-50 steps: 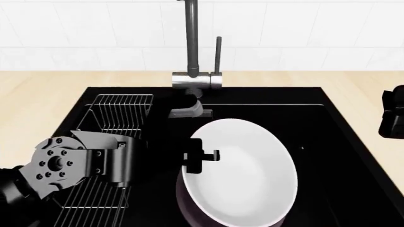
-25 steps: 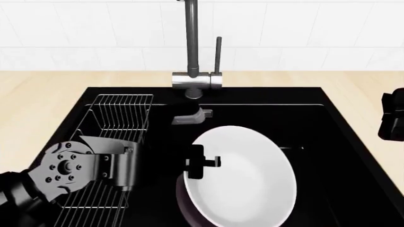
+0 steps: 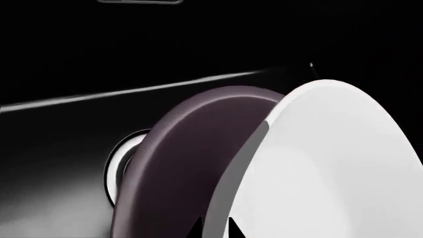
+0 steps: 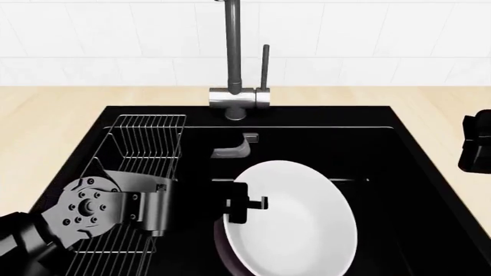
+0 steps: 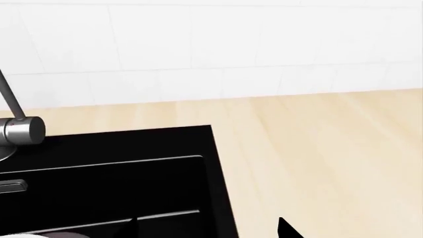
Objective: Stack the bowls in the sink.
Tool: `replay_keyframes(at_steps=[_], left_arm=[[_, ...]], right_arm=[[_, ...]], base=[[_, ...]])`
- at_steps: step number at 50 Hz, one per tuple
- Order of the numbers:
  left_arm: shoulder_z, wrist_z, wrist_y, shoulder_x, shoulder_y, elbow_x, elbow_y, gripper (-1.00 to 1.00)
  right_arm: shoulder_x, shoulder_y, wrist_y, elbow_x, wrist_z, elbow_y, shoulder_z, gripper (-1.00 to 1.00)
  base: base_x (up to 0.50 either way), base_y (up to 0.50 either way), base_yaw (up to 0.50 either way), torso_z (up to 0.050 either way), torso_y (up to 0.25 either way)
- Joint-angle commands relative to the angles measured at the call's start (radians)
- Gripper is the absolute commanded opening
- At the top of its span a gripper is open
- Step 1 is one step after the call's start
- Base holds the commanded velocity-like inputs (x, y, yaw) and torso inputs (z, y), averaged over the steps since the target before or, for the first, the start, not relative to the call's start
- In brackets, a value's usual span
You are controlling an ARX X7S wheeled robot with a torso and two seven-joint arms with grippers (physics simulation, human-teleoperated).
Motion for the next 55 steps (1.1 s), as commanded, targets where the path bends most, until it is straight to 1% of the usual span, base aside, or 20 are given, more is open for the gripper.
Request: replay_keyframes(at_steps=[1,42,43,49,55], left_arm=[[0.007,0.009,0.002,0.011,0.003,0.010,-0.019,-1.00],[0.058,0.031,-0.027,0.038,0.009,0.061,-0.069,-1.00],[0.059,0.029,-0.028,0.038,0.008,0.062,-0.069,1.00],[0.048,-0.004,-0.037,0.027,-0.019,0.037,-0.037,1.00],[0.018,-0.057,-0.040,0.012,-0.075,-0.005,0.015,1.00]], right_arm=[[0.004,-0.008,-0.003,-0.005,-0.007,0.000,0.002,1.00],[0.023,-0.046,-0.028,-0.027,-0.034,-0.012,0.005,1.00],[0.023,-0.047,-0.030,-0.028,-0.035,-0.012,0.005,1.00],[0.025,-0.054,-0.034,-0.031,-0.038,-0.013,0.004,1.00],[0.024,-0.055,-0.034,-0.030,-0.037,-0.012,0.007,1.00]], base=[[0.00,0.00,0.00,0.000,0.000],[0.00,0.00,0.00,0.000,0.000],[0.00,0.00,0.00,0.000,0.000],[0.00,0.00,0.00,0.000,0.000],[0.00,0.00,0.00,0.000,0.000]])
